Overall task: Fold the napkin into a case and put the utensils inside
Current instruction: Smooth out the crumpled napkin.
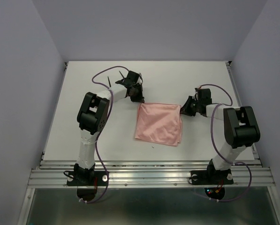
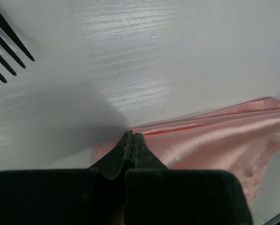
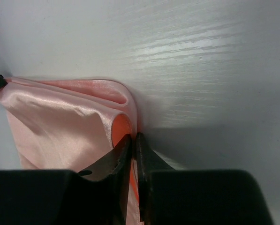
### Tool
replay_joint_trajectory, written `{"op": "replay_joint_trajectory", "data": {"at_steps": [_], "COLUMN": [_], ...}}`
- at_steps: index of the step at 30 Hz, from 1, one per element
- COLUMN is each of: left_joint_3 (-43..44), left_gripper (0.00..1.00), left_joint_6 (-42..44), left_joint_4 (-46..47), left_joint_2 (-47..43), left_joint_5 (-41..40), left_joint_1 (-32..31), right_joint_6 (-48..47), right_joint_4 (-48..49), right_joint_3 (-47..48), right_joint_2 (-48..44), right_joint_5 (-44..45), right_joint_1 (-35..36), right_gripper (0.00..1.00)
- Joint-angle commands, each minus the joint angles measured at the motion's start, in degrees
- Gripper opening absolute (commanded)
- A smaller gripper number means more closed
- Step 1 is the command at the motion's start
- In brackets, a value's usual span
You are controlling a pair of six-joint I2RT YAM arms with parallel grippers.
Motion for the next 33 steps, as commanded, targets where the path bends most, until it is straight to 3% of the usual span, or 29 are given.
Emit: {"op": "replay_joint_trajectory", "data": {"at_steps": [1,5,16,17,19,23,26,28,29,33], "left_joint_3": [1.57,1.14,-1.94,-2.64,-2.82,-3.00,-2.74,-1.86,-1.59,-0.63], "left_gripper": [0.00,0.00,0.00,0.00,0.00,0.00,0.01,0.12,0.22,0.42], "left_joint_6": [-0.02,-0.37,-1.87,-1.96,-2.22,-2.75,-2.92,-2.92,-2.92,-2.66], "left_joint_4": [1.08,0.90,2.57,3.09,3.19,3.71,3.98,3.19,3.10,1.35], "left_joint_2": [-1.81,-3.30,-9.20,-9.11,-8.59,-5.96,-4.46,-3.84,-3.75,-4.89], "left_joint_5": [0.48,-0.05,0.74,0.83,1.09,1.71,1.19,0.13,-0.22,-2.85], "left_joint_1": [-0.18,-0.27,-0.27,-0.27,-0.27,-0.35,-0.35,-0.35,-0.35,-0.35], "right_joint_6": [0.04,-0.22,-0.31,-0.05,0.22,1.53,1.80,1.72,1.37,0.31], "right_joint_4": [-0.09,-1.93,-6.68,-6.68,-6.94,-7.29,-7.82,-8.17,-8.35,-9.40], "right_joint_3": [-1.05,-1.49,-2.45,-2.54,-2.72,-2.63,-1.93,-1.49,-1.23,0.00], "right_joint_2": [-3.53,-8.10,-15.50,-15.07,-14.19,-12.43,-12.86,-13.74,-14.00,-15.06], "right_joint_5": [5.65,10.12,14.71,15.06,15.42,17.61,19.72,19.64,19.64,19.55], "right_joint_1": [0.26,0.78,2.54,2.54,2.54,2.54,2.54,2.54,2.54,3.06], "right_gripper": [0.08,0.01,0.01,0.06,0.26,0.46,0.49,0.49,0.49,0.47]}}
